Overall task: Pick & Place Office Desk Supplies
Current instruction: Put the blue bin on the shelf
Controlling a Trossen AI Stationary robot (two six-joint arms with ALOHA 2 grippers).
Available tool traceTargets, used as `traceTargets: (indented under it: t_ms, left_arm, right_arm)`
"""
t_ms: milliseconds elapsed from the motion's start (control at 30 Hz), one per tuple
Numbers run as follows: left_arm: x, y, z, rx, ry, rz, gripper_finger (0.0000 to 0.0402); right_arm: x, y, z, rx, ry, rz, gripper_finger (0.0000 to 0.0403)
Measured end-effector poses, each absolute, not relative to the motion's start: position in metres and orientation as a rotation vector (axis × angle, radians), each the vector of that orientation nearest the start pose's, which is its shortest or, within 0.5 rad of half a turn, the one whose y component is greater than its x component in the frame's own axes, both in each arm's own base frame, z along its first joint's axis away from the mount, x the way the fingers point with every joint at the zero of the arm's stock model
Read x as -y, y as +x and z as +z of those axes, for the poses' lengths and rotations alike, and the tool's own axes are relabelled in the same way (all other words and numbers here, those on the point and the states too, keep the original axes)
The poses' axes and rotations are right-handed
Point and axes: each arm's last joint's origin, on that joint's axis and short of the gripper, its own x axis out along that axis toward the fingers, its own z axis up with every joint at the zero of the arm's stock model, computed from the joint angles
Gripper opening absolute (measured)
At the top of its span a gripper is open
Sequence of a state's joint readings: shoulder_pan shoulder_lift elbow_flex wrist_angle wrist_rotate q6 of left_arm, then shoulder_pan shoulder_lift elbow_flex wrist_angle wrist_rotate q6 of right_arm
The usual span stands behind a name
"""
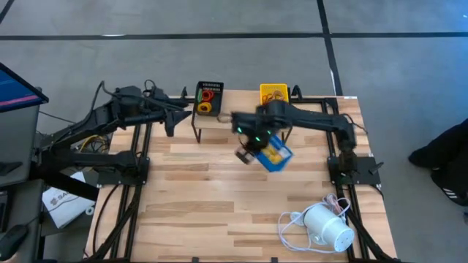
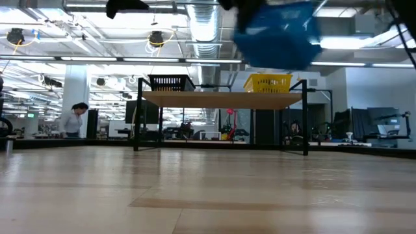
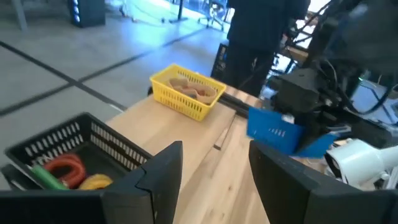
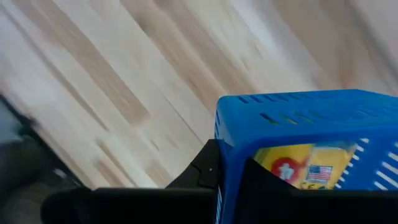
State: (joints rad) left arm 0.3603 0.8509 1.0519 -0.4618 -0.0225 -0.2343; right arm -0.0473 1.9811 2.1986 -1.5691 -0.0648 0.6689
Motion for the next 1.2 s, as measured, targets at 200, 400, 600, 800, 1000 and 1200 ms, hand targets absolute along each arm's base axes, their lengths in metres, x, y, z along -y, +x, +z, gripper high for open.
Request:
traceTargets:
  t_ms: [200, 400, 600, 800, 1000, 1200]
  left_arm:
    - [-0.052, 0.136, 0.393, -0.162, -0.246, 0.411, 0.0182]
    - [-0.047, 0.122, 0.397, -0.137, -0.236, 0.414, 0.0182]
    - [-0.046, 0.120, 0.395, -0.163, -0.219, 0.423, 0.0182]
    - [-0.047, 0.121, 0.391, -0.199, -0.222, 0.425, 0.0182]
    - [-0.047, 0.120, 0.389, -0.225, -0.227, 0.427, 0.0182]
    - [-0.046, 0.119, 0.383, -0.290, -0.239, 0.432, 0.0182]
  right_arm:
    - [0.057, 0.382, 0.369, -1.213, 0.718, -0.508, 0.0000]
    - [0.074, 0.379, 0.374, -1.174, 0.698, -0.552, 0.0000]
    - [0.069, 0.381, 0.375, -1.179, 0.686, -0.551, 0.0000]
    - [0.072, 0.377, 0.379, -1.174, 0.652, -0.530, 0.0000]
    - [0.089, 0.369, 0.385, -1.162, 0.622, -0.521, 0.0000]
    - [0.108, 0.364, 0.385, -1.167, 0.580, -0.508, 0.0000]
